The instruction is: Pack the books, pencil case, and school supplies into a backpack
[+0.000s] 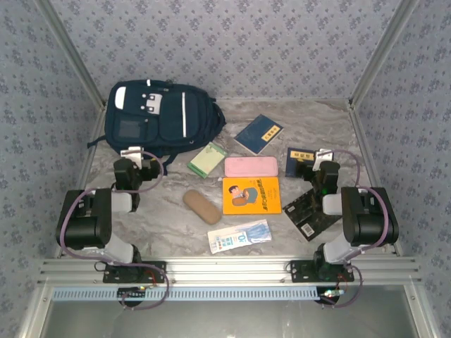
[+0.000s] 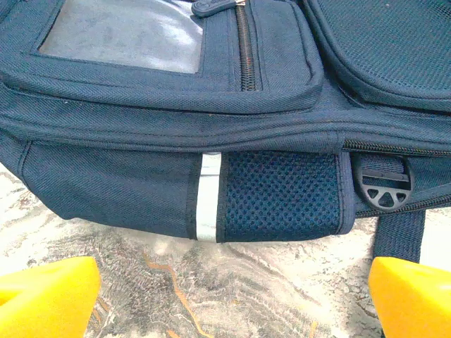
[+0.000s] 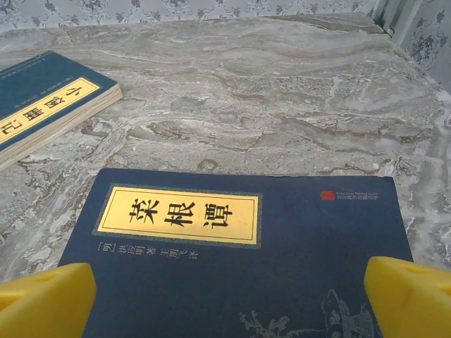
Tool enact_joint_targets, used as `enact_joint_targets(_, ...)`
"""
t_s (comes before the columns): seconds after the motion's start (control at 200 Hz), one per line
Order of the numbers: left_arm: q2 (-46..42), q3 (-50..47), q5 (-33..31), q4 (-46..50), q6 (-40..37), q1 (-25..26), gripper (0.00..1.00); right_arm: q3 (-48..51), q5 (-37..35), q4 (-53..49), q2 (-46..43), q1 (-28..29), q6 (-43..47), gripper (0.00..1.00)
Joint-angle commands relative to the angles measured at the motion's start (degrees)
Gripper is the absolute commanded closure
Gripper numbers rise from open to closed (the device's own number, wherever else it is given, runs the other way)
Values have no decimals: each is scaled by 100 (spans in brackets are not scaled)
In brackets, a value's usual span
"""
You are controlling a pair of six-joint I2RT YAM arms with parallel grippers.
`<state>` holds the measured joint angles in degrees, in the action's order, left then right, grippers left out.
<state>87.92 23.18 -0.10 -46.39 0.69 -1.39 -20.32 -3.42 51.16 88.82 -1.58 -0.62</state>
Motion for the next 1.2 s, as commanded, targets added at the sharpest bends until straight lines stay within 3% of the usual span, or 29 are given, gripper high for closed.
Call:
enact_joint_targets(0.0,-2,57,-79,-19,19,34,2,-123,54,-75,-40,-6,36,0)
enact_joint_targets(0.335,-3,55,-51,-10,28,16,2,-124,30,-71,-39,4,43,0)
enact_joint_targets(0.46,-18,-70,-590,-249,-99,286,2,-121,37,-71,-39,1,42,0)
enact_joint_targets(1.074,-40,-30,-441,-154,-33,165,2,-109,170,-58,-44,-65,6,0)
enact_joint_targets(1.124,-294,8,-512,76,-12,183,2,-76,312,-10,-80,-54,45,0)
enact_joint_targets(1.194,-896,341,-742,1109,-109,329,2,-98,310,-412,-422,152,324,0)
